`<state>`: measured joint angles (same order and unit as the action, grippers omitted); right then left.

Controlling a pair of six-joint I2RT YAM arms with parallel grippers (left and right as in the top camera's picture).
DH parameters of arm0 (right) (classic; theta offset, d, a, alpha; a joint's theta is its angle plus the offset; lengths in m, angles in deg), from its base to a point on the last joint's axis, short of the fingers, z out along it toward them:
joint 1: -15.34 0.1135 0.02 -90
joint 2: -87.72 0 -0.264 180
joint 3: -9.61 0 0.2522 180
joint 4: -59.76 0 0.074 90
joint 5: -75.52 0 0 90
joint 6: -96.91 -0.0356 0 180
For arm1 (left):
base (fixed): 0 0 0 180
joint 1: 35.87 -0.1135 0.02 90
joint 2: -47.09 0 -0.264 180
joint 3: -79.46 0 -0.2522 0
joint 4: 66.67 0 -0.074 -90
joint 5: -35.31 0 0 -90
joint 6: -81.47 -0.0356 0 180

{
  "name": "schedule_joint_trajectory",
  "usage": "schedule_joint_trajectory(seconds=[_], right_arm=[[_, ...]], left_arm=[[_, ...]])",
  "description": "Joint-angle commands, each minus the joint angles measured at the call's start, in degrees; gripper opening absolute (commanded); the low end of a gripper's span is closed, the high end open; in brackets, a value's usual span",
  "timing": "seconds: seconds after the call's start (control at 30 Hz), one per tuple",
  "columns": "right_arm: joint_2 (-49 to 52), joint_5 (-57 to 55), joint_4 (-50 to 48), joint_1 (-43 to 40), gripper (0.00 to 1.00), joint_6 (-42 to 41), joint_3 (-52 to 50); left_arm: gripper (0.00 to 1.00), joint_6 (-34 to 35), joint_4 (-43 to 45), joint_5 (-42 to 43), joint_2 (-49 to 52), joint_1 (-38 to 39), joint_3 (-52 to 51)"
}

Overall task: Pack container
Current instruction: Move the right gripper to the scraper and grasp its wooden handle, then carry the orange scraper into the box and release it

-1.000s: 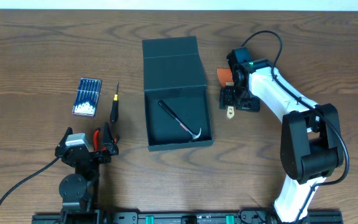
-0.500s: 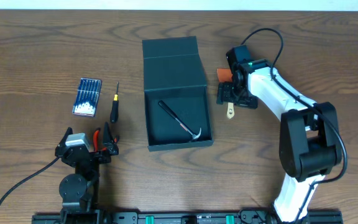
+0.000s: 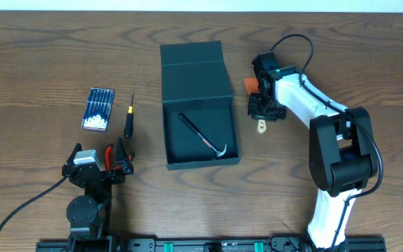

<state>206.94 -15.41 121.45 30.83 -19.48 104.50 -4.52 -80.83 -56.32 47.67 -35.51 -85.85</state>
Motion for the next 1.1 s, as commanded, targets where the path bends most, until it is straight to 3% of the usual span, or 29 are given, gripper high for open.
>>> schedule_joint_trajectory(seconds=[0.0, 0.07, 0.3, 0.5, 0.73, 1.07], right_arm=[[4.5, 1.2, 0.3, 0.5, 0.10, 0.8, -1.2], [4.5, 1.2, 1.2, 0.5, 0.01, 1.3, -0.8], [1.5, -3.8, 7.0, 0.6, 0.01, 3.5, 4.8], [-5.5, -7.9, 15.0, 0.7, 0.01, 7.3, 17.9], [-12.6, -4.6, 23.1, 1.6, 0.01, 13.5, 30.9], [-16.1, 0.1, 33.5, 12.1, 0.01, 23.1, 31.6]], left_arm=[[0.99, -0.8, -1.1, -0.1, -0.3, -0.3, -0.7], [0.98, -0.8, -1.1, -0.1, -0.3, -0.3, -0.7], [0.99, -0.8, -1.1, -0.1, -0.3, -0.3, -0.6], [0.98, -0.8, -1.1, -0.1, -0.3, -0.3, -0.7], [0.98, -0.8, -1.1, -0.1, -0.3, -0.3, -0.7], [0.99, -0.8, -1.1, -0.1, -0.3, -0.3, -0.6]])
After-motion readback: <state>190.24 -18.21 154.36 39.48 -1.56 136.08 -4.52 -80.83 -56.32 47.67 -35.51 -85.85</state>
